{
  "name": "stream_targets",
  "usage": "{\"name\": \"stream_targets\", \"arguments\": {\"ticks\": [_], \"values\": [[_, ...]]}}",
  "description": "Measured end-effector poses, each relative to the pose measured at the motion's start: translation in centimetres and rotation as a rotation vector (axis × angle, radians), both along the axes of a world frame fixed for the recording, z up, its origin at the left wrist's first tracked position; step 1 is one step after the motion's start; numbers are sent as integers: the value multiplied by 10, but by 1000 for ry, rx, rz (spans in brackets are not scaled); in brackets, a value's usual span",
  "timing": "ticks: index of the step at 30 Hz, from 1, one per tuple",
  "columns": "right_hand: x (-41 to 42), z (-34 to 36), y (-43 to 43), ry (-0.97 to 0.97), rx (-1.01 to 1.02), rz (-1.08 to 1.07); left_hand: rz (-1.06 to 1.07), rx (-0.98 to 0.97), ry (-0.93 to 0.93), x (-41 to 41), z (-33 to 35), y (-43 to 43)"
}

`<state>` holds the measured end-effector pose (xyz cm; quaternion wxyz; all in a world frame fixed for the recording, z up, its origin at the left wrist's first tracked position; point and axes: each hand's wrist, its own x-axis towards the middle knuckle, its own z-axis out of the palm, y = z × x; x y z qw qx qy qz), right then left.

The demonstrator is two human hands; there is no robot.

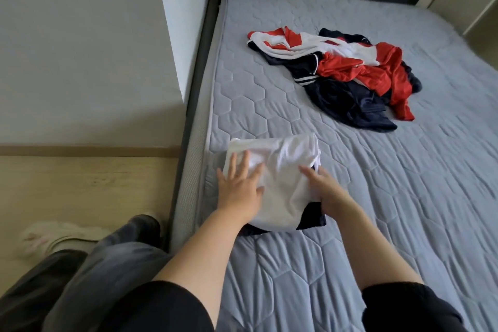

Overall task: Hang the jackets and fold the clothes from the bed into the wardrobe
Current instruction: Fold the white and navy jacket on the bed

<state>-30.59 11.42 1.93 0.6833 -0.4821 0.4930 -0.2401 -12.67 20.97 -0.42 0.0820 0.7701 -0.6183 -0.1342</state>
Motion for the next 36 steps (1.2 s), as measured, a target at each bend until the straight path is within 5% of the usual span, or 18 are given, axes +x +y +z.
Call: {"name": "stream_targets", "arguments": {"ticks": [4, 9, 14, 19, 22, 25, 32, 36], "values": [[23, 7, 11, 484, -336, 72, 76, 44, 128, 0, -1, 1], [9, 14, -12, 358, -249, -73, -12, -48, 117, 0, -7, 0], [-2, -8, -24, 668, -75, -43, -135, 48, -71, -11, -18, 3], [-4, -21, -14, 596, 78, -129, -102, 28, -109, -12, -21, -3], [-6, -28, -15, 766, -175, -39, -100, 66, -157, -13, -20, -6], [1, -19, -29, 678, -366, -132, -117, 74, -178, -17, -21, -8], [33, -15, -73, 619, -219, -309, -203, 63, -222, -16, -26, -9], [28, -35, -72, 770, -218, -308, -257, 8, -177, -15, -27, -8]]}}
